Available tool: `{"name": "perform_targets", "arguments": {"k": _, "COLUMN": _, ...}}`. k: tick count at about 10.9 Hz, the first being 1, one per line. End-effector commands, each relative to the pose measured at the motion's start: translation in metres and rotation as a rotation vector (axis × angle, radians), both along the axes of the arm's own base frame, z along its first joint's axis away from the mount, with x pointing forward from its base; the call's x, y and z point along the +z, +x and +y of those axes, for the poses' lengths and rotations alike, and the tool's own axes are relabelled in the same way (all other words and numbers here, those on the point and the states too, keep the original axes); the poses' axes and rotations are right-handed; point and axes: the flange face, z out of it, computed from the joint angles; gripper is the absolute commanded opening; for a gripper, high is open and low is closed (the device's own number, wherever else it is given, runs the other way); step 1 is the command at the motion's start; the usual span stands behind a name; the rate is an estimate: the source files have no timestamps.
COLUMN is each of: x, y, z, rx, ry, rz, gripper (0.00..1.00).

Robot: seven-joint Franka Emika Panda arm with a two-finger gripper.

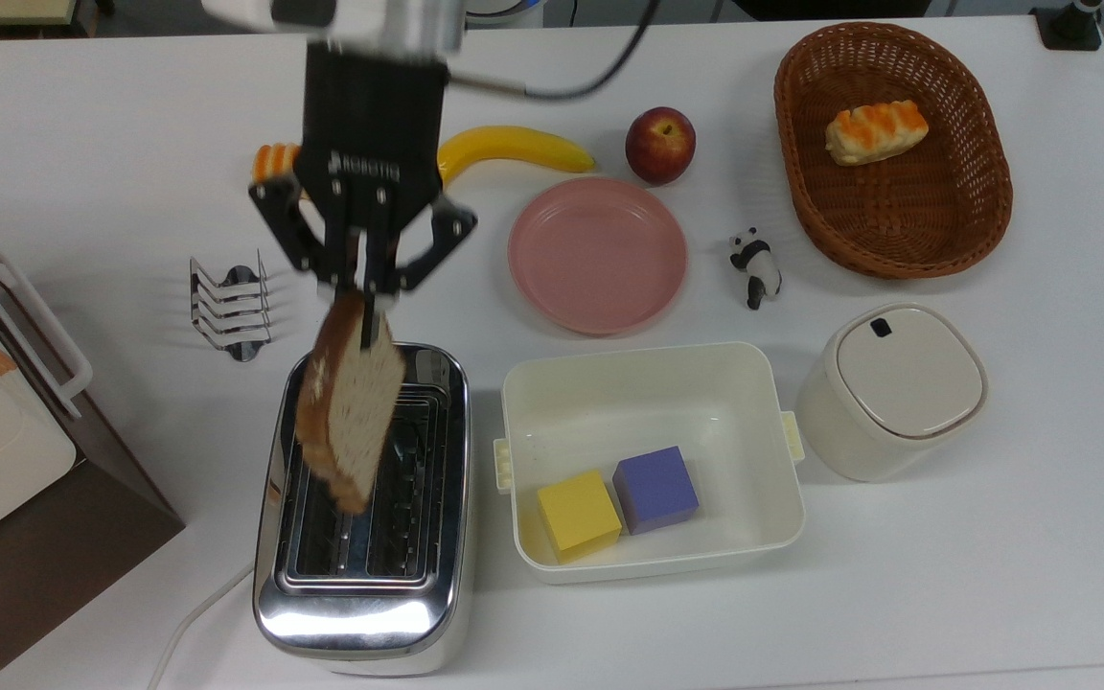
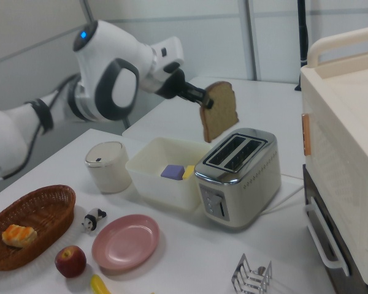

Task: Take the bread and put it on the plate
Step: 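Lift the bread slice up out of the toaster slot, then carry the bread slice over the pink plate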

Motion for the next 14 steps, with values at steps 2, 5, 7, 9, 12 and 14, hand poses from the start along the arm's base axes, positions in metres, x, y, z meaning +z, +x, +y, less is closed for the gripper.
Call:
{"name": "perform_targets", "arguments": {"k": 2, "x": -0.013, "y": -0.046, "z": 0.006, "rx": 0.100, "ry": 0.155, "rz": 0.351, "gripper": 0.00}}
{"name": "perform_targets", "arguments": {"k": 5, "x": -0.020, "y": -0.083, "z": 0.015, "rx": 0.306, "ry": 0.198, "rz": 0.620, "gripper": 0.00}}
{"name": "perform_targets", "arguments": {"k": 7, "x": -0.042, "y": -0.087, "z": 0.039, "rx": 0.352, "ry": 0.200, "rz": 0.717, "gripper": 0.00}}
{"name": "perform_targets", "arguments": {"k": 9, "x": -0.073, "y": -0.083, "z": 0.066, "rx": 0.384, "ry": 0.215, "rz": 0.781, "gripper": 0.00}}
{"name": "perform_targets", "arguments": {"k": 12, "x": -0.120, "y": -0.074, "z": 0.110, "rx": 0.398, "ry": 0.324, "rz": 0.856, "gripper": 0.00}}
{"name": "perform_targets", "arguments": {"k": 14, "x": -0.146, "y": -0.073, "z": 0.135, "rx": 0.397, "ry": 0.317, "rz": 0.903, "gripper": 0.00}}
